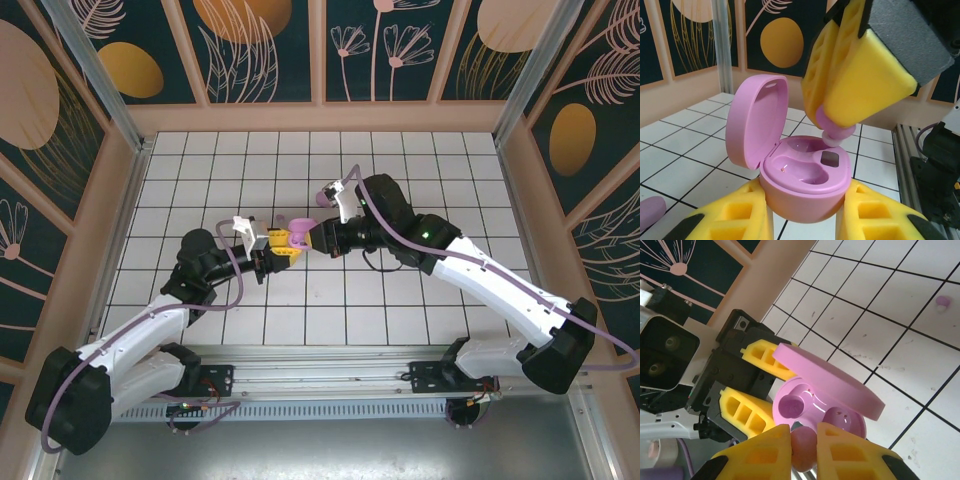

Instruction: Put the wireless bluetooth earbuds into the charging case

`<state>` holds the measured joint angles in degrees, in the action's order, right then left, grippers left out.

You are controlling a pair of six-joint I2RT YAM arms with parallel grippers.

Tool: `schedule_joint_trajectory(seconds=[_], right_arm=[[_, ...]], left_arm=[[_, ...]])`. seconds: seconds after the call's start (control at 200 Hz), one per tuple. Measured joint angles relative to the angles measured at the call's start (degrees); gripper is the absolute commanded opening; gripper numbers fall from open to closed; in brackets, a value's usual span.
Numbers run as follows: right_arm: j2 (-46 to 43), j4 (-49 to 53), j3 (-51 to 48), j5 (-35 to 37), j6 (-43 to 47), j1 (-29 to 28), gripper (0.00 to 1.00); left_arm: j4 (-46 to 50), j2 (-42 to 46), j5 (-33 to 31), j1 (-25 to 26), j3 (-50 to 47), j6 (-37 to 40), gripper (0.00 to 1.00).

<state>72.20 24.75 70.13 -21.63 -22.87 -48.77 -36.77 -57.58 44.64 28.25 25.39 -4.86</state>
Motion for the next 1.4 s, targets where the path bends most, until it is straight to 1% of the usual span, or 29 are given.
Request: schedule_joint_trajectory(seconds=[0.285,0.591,0.766,0.851,0.996,1.091,1.401], right_arm=[[0.00,-0.44,0.00,0.79,0.00,0.00,0.15],[0.00,-0.44,-0.02,0.81,-0.28,-0.28,0.18],[0.09,-0.48,-0.02,1.14,-0.70,-0.94,0.26],[0.33,-0.42,-0.02,1.57,-0.76,-0.96,0.32],[0.55,-0.35,0.00,2.25,-1.36,-1.27,0.36],[0.63,-0.07,0.33,2.49,-1.36,-1.42,0.38],[0.70,3.41,2.97,5.09,-1.51,-1.60,0.39]], left_arm=[[-0.55,0.24,0.39,0.00,-0.02,-0.66,0.06],[-0.66,0.66,0.57,0.00,-0.02,-0.81,0.06],[-0.66,1.38,0.55,0.00,-0.24,-0.79,0.06],[-0.61,1.49,0.52,0.00,-0.37,-0.79,0.06],[-0.31,1.66,0.42,0.00,-0.79,-0.81,0.06],[-0.26,1.90,0.33,0.00,-0.87,-0.81,0.06],[-0.31,2.47,0.11,0.00,-0.87,-0.81,0.06]])
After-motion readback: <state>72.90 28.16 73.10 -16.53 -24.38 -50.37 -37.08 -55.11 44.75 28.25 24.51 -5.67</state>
